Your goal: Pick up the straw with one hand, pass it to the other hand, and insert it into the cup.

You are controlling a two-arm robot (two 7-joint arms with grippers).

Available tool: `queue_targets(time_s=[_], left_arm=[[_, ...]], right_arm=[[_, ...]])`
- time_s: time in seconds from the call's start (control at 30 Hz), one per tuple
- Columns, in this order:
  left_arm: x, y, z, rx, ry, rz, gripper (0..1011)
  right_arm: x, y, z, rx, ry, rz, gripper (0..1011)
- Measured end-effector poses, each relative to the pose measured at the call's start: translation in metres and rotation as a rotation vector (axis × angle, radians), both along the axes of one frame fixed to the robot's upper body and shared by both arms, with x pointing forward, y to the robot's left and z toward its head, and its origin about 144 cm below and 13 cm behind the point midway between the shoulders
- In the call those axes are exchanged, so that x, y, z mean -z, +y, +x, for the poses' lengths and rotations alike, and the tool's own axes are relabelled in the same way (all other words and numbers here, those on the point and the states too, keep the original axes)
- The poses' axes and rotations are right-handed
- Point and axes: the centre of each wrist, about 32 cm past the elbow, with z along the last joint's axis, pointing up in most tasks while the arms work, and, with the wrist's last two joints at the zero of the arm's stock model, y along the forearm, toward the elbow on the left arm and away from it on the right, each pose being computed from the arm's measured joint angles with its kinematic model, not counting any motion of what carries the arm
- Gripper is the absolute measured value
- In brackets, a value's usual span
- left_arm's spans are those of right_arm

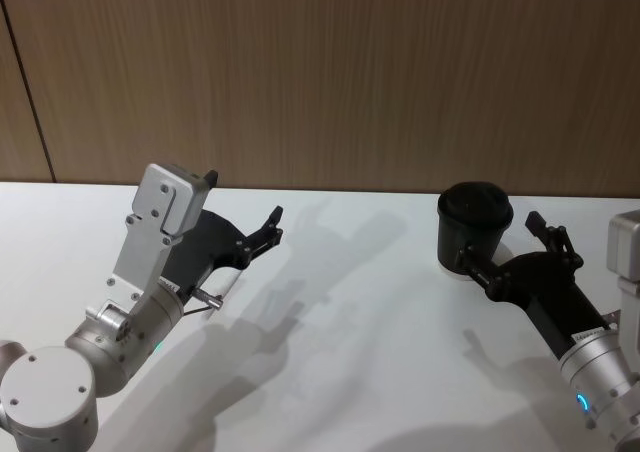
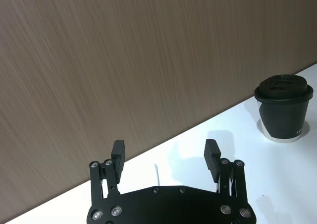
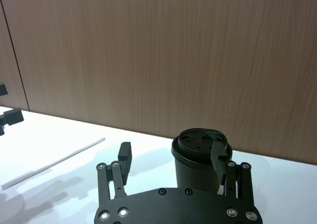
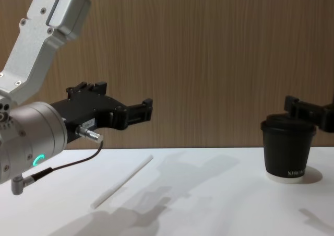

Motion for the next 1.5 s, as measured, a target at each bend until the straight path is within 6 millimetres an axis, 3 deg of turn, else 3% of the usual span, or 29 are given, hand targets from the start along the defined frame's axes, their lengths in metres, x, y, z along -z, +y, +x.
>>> queue_targets(time_s=[1.0,1.5], left_arm=[[0.000,0.000,-0.002,-0.002,0.007,-0.009,1003],[0.001,0.003,-0.023,-0.036,0.067,-0.063,1003]], right_arm=[[0.000,0.000,0.000,0.000,0.000,0.000,1001],[0.000,0.000,0.000,0.000,0.000,0.000,1001]])
